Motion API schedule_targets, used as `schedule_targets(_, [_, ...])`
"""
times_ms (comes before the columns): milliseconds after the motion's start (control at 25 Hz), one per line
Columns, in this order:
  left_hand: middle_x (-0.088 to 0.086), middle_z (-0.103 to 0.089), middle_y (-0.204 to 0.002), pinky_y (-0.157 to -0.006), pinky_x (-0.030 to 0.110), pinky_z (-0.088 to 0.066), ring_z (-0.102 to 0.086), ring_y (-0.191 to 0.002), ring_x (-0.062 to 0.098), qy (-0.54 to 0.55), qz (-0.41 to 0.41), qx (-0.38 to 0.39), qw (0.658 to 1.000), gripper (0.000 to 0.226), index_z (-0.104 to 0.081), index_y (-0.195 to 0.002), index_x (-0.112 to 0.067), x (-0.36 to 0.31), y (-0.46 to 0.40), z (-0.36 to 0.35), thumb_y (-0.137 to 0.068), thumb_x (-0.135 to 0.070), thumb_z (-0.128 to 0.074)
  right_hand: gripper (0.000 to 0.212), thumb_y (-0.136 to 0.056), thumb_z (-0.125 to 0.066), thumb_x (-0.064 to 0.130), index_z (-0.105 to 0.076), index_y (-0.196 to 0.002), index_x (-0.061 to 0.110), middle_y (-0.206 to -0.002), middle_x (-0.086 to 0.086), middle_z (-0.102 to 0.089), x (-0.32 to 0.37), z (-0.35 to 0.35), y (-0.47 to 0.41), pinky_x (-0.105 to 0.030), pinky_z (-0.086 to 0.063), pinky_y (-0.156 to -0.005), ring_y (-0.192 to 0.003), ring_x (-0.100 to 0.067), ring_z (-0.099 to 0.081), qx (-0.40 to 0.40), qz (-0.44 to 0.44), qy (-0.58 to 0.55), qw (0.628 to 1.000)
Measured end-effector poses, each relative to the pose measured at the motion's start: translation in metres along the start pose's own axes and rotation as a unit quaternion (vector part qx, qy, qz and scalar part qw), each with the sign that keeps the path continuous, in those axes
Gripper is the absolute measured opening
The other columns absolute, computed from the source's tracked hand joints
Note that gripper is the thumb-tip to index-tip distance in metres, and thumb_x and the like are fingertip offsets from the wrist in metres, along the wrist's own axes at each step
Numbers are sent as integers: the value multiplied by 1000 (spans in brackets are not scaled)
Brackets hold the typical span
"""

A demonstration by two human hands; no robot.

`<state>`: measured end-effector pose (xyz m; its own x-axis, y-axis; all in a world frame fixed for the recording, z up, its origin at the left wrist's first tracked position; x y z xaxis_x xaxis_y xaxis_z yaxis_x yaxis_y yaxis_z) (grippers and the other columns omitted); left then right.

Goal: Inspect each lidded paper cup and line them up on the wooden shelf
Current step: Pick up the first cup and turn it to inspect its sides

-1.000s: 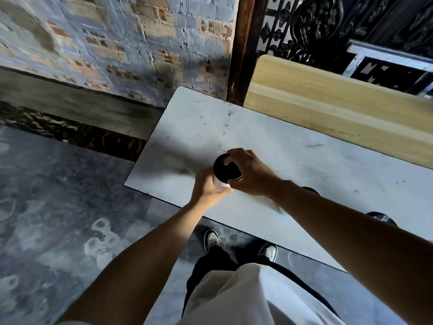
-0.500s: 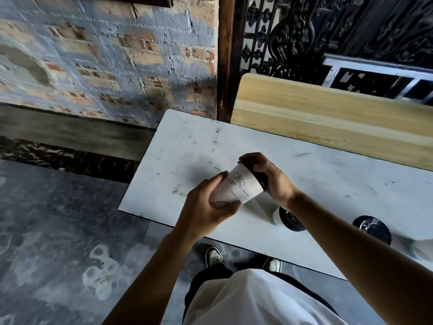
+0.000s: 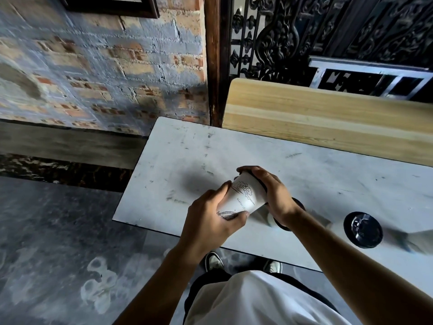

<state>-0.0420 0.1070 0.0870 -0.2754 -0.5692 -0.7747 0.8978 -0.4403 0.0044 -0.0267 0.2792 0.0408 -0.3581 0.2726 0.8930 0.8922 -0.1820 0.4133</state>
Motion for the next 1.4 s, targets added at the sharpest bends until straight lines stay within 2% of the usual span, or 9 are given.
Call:
schedule_targets(280, [-6,-70,-92,-77,35,-59,-68,-86,12,46,43,6,998,65,-56,-132,-41,7,6,-5,-71,-54,-76,40,-94,-51,39,-72,-116,13,-126,-28,-67,3,-2,1,-61,-47,-104,-119,-50,-61,25,-2,31,999])
schedule_targets(440, [-4,-72,-87,-71,34,-59,-68,-80,14,89,62,6,994,55,-62,-125,-40,13,7,-7,-74,-49,-79,38,-92,-52,39,-74,-111,14,-119,-25,-70,18,-12,0,-45,-51,-90,-101,-33,-69,33,15,78,996])
schedule_targets(560, [-7,-76,-85,-62,28,-58,-69,-73,13,175,114,9,978,44,-67,-118,-39,24,5,-9,-76,-35,-83,47,-93,-50,52,-72,-122,23,-121,-7,-75,19,-17,-8,-37,-51,-94,-110,-20,-71,50,2,122,991])
schedule_targets(720, [4,-77,-92,-51,36,-59,-75,-74,30,329,209,-43,920,32,-70,-116,-30,49,2,-13,-85,-38,-71,63,-89,-51,47,-56,-144,17,-131,-12,-64,13,-19,-19,-45,-51,-101,-110,-30,-68,19,-21,-111,993])
schedule_targets(840, [9,-76,-89,-51,38,-56,-73,-69,31,397,240,-48,885,40,-66,-120,-24,49,3,-15,-88,-47,-60,73,-79,-56,38,-47,-149,25,-113,-16,-64,-1,-35,-10,-45,-55,-85,-94,-33,-68,81,-36,-142,986])
schedule_targets(1080, [4,-68,-127,-47,34,-54,-75,-81,16,308,217,2,926,66,-35,-153,-39,45,13,-24,-92,-62,-38,53,-92,-47,29,-47,-144,24,-118,-16,-70,-30,-46,2,-40,-57,-80,-96,-27,-71,71,-41,-111,991])
schedule_targets(1200, [-4,-64,-134,-51,36,-59,-77,-90,13,303,219,17,928,69,-27,-157,-42,42,15,-27,-91,-61,-38,50,-95,-44,34,-49,-143,23,-122,-18,-70,-33,-44,8,-38,-56,-80,-99,-27,-71,64,-38,-115,991])
schedule_targets(1320, [-6,-60,-144,-89,40,-62,-69,-117,11,276,195,10,941,67,-36,-154,-37,42,12,-27,-93,-64,-41,51,-94,-48,36,-51,-143,23,-128,-24,-68,-35,-39,8,-45,-56,-87,-107,-35,-67,48,-42,-122,990])
schedule_targets(1400, [-1,-65,-137,-94,26,-58,-67,-116,8,234,175,-16,956,51,-48,-144,-35,38,12,-21,-97,-56,-52,52,-93,-51,31,-50,-145,27,-130,-27,-67,-35,-34,8,-56,-54,-95,-112,-42,-67,32,-43,-142,988])
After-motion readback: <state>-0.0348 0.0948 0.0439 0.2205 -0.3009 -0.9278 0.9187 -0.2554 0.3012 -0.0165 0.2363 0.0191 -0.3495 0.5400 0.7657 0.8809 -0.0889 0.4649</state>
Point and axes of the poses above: each hand's wrist, its own y-axis away from the middle knuckle, its own z-axis out of the back of the hand, x = y × z, the point moved 7 cm from there along -y, towards the middle knuckle
